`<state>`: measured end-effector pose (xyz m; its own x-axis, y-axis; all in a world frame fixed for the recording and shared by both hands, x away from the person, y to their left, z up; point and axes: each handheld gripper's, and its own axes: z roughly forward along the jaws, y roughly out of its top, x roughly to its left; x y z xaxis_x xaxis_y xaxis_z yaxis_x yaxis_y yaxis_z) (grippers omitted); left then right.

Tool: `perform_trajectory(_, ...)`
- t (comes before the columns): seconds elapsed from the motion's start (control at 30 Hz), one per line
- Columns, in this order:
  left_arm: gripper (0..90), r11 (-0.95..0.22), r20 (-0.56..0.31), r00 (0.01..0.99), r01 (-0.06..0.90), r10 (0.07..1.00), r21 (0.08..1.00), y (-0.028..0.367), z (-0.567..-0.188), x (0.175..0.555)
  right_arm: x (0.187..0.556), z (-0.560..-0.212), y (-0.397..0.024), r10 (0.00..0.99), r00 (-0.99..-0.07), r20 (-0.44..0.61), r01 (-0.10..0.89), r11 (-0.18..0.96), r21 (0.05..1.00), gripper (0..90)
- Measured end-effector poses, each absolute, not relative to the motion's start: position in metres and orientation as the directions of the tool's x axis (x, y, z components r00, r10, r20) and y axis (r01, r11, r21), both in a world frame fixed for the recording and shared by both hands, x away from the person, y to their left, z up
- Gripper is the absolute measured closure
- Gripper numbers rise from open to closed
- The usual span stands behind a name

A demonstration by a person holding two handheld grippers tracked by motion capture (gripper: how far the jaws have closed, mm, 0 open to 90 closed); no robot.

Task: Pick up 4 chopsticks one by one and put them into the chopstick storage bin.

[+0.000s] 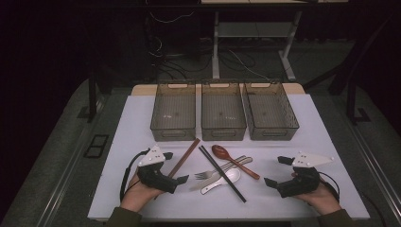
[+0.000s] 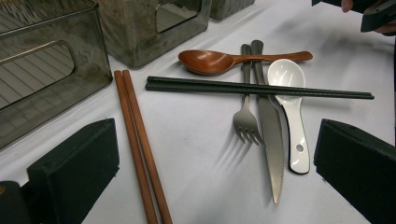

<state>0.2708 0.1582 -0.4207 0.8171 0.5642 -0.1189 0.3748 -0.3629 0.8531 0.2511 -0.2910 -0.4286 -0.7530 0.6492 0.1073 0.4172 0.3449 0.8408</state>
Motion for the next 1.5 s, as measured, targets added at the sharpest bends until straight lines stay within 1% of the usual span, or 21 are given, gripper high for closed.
perform_trajectory(0.33, 0.0, -0.357, -0.122, 0.811, 0.379, 0.572, 0.854, 0.157, -0.418, 0.272, 0.251, -0.43, -0.293, 0.653, -0.749, 0.111, 0.421, 0.34, 0.841, 3.1)
perform_trajectory(0.77, 4.4, -0.368, -0.108, 0.811, 0.375, 0.575, 0.851, 0.156, -0.417, 0.278, 0.251, -0.43, -0.292, 0.657, -0.746, 0.109, 0.418, 0.335, 0.845, 3.1)
perform_trajectory(0.87, 7.1, -0.368, -0.104, 0.808, 0.374, 0.58, 0.851, 0.155, -0.417, 0.281, 0.251, -0.431, -0.292, 0.655, -0.747, 0.11, 0.421, 0.339, 0.841, 3.1)
perform_trajectory(0.97, 13.3, -0.365, -0.101, 0.804, 0.373, 0.585, 0.853, 0.155, -0.416, 0.282, 0.251, -0.431, -0.291, 0.654, -0.748, 0.112, 0.42, 0.335, 0.843, 3.1)
perform_trajectory(1.1, 15.5, -0.357, -0.097, 0.794, 0.374, 0.6, 0.856, 0.156, -0.415, 0.287, 0.252, -0.431, -0.291, 0.653, -0.75, 0.108, 0.417, 0.339, 0.844, 3.1)
perform_trajectory(1.23, 19.7, -0.345, -0.102, 0.782, 0.384, 0.615, 0.857, 0.157, -0.415, 0.29, 0.253, -0.432, -0.291, 0.654, -0.748, 0.113, 0.42, 0.335, 0.844, 3.1)
perform_trajectory(1.5, 34.1, -0.362, -0.097, 0.764, 0.408, 0.638, 0.838, 0.153, -0.417, 0.302, 0.253, -0.433, -0.29, 0.658, -0.745, 0.108, 0.423, 0.342, 0.839, 3.1)
